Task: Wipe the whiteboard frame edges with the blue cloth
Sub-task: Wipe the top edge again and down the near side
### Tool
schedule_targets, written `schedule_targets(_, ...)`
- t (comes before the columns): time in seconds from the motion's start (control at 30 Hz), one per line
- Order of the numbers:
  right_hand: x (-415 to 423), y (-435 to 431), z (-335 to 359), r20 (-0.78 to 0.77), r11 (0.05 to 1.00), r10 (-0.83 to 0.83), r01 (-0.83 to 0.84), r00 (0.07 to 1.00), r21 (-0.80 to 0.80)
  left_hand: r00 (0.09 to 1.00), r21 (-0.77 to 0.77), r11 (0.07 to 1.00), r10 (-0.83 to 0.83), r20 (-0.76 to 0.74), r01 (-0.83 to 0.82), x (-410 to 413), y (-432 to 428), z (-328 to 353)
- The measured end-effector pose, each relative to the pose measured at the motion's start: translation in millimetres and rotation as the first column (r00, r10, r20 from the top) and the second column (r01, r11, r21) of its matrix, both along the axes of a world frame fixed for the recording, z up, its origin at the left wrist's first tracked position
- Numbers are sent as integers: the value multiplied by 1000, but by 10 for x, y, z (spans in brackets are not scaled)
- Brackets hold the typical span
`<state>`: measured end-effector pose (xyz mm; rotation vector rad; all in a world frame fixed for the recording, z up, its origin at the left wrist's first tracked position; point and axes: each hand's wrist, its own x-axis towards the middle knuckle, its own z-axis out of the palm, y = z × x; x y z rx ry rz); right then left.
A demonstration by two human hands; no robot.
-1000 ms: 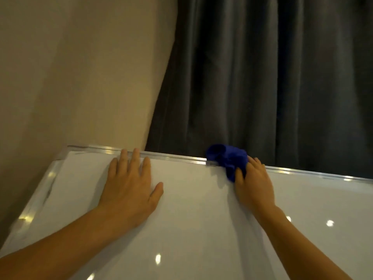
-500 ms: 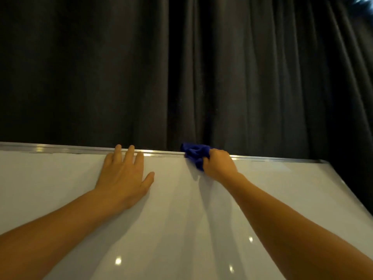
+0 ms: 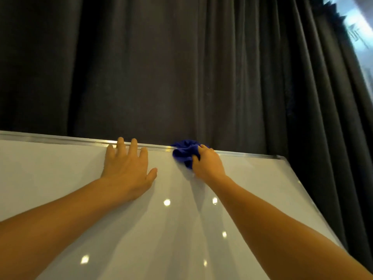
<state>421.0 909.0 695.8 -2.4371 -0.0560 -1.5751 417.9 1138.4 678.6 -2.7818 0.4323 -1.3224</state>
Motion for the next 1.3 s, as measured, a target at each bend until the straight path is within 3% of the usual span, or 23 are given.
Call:
schedule_targets(0.13, 88, 119, -33, 24, 942, 218, -204, 976, -267, 997, -13, 1000, -18, 80, 19, 47, -711, 18)
schedule_targets(0.27, 134, -779, -25, -32, 898, 164, -163, 986, -409, 992, -46, 999, -10, 125, 16, 196, -1217, -5)
schedule_targets(0.33, 220, -1493, -17, -3, 950, 103, -99, 995, -297, 990, -24, 1000, -14, 141, 18, 345, -1461, -20)
schedule_targets(0.4, 247, -2076, 3, 35, 1000, -20, 20, 999, -18, 989, -2, 1000, -1, 147, 1, 453, -1676, -17)
schedule_targets(0.47, 276, -2414, 15, 58, 979, -124, 112, 991, 172, 986, 10, 1000, 11, 166, -13, 500, -1944, 1)
schedule_targets(0.5, 308, -2482, 16, 87, 978, -119, 102, 989, 183, 985, 6, 1000, 13, 173, -14, 507, -2104, 12)
schedule_targets(0.63, 443, -2454, 19, 138, 987, 152, -145, 979, -63, 980, -17, 1000, -20, 197, 24, 457, -2898, 38)
schedule_targets(0.73, 481, -2706, 60, 71, 951, 223, -201, 972, -234, 977, -31, 998, -49, 209, 57, 467, -3377, 44)
schedule_targets(0.8, 477, -3126, 151, 58, 968, 200, -188, 978, -165, 980, -27, 999, -30, 196, 36, 533, -3625, 52)
schedule_targets(0.93, 351, -4129, 312, 8, 975, -42, 39, 999, 219, 987, 16, 1000, 14, 160, -17, 665, -4069, 55)
schedule_targets(1.0, 397, -4162, 319, 39, 988, -30, 24, 999, 150, 987, 16, 999, 42, 154, -45, 682, -4220, 53)
schedule_targets(1.07, 456, -4017, 255, 132, 977, 192, -177, 973, -116, 985, 8, 998, 66, 158, -69, 638, -4456, 48)
schedule_targets(1.13, 531, -4055, 200, 62, 904, 316, -281, 947, -322, 985, -17, 997, 75, 157, -73, 587, -4755, 65)
schedule_targets(1.17, 543, -4157, 241, 28, 894, 298, -269, 954, -358, 987, -34, 997, 79, 137, -75, 564, -4855, 80)
schedule_targets(1.23, 584, -4544, 367, 1, 946, 157, -150, 988, -289, 992, -44, 996, 85, 94, -82, 559, -5014, 85)
schedule_targets(1.3, 569, -4963, 439, -18, 993, 54, -56, 998, -108, 994, -19, 996, 91, 66, -90, 567, -5160, 66)
